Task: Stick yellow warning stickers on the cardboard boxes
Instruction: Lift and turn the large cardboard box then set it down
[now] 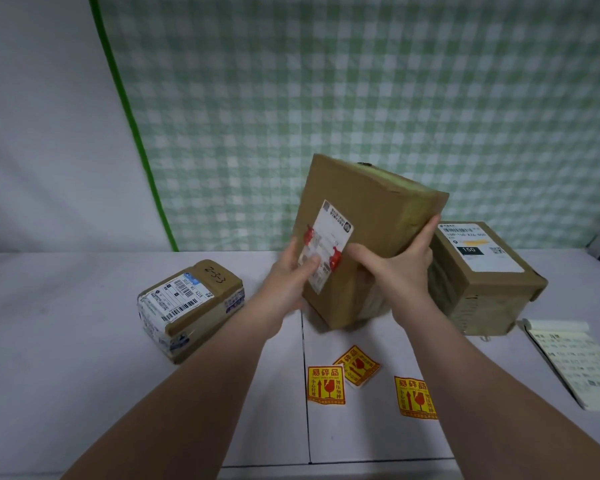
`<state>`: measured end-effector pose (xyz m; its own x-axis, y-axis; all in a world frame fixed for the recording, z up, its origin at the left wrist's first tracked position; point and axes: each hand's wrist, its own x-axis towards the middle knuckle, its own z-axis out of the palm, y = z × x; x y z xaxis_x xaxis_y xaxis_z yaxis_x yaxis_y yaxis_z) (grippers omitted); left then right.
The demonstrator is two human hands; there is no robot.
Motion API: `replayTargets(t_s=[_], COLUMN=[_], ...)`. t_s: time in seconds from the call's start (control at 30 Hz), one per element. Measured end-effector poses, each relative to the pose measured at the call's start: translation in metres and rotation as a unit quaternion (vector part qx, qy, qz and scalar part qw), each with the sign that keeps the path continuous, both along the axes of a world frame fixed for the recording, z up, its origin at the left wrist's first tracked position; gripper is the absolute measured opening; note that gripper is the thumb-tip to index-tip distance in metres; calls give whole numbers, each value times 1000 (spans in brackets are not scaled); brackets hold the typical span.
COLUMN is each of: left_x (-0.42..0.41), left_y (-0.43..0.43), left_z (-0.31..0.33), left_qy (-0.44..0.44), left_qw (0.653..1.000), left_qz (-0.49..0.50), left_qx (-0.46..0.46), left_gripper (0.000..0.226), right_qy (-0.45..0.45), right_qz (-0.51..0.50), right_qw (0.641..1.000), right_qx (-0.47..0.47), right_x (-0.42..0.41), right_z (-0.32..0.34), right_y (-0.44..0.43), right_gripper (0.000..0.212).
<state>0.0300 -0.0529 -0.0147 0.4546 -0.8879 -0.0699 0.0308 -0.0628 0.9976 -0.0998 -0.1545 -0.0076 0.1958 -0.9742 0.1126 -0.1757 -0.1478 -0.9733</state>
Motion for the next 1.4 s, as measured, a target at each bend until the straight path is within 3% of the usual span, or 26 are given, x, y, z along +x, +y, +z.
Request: replayTargets(t_s=[0.1, 0.13, 0.2, 0.27, 0.43, 0.6, 0.83, 1.07, 1.3, 1.4], left_x=[-1, -2, -3, -6, -23, -36, -46, -55, -41, -27], left_y=[6, 9, 18, 27, 47, 63, 73, 77, 83, 94], left_z=[-9, -12, -17, -19, -10, 4, 24, 44, 65, 75], left_qy=[57, 82, 158, 221, 274, 268, 277, 304, 319, 308], left_qw=[995, 993, 984, 974, 960, 960, 953, 945, 946, 951], left_qz=[73, 78, 69, 32, -20, -40, 15, 5, 42, 37], left_qx=[-33, -39, -34, -33, -45, -71, -119, -116, -48, -3], left_gripper=[32, 41, 87, 108, 94, 116, 68, 68, 77, 73], right_qy=[-93, -119, -178, -234, -312, -333, -306, -337, -272, -290], right_qz=[31, 41, 63, 87, 126, 138, 158, 137, 104, 76], right_qw=[993, 988, 973, 951, 909, 897, 914, 901, 916, 908], right_qx=[72, 92, 134, 181, 247, 256, 216, 236, 277, 292], right_x=[-7, -10, -16, -20, -25, -32, -44, -54, -77, -98], right_z=[5, 5, 5, 6, 10, 17, 38, 48, 57, 66], right_y=[2, 3, 7, 12, 36, 56, 74, 82, 73, 60], right_gripper=[146, 144, 135, 134, 124, 102, 122, 114, 133, 95])
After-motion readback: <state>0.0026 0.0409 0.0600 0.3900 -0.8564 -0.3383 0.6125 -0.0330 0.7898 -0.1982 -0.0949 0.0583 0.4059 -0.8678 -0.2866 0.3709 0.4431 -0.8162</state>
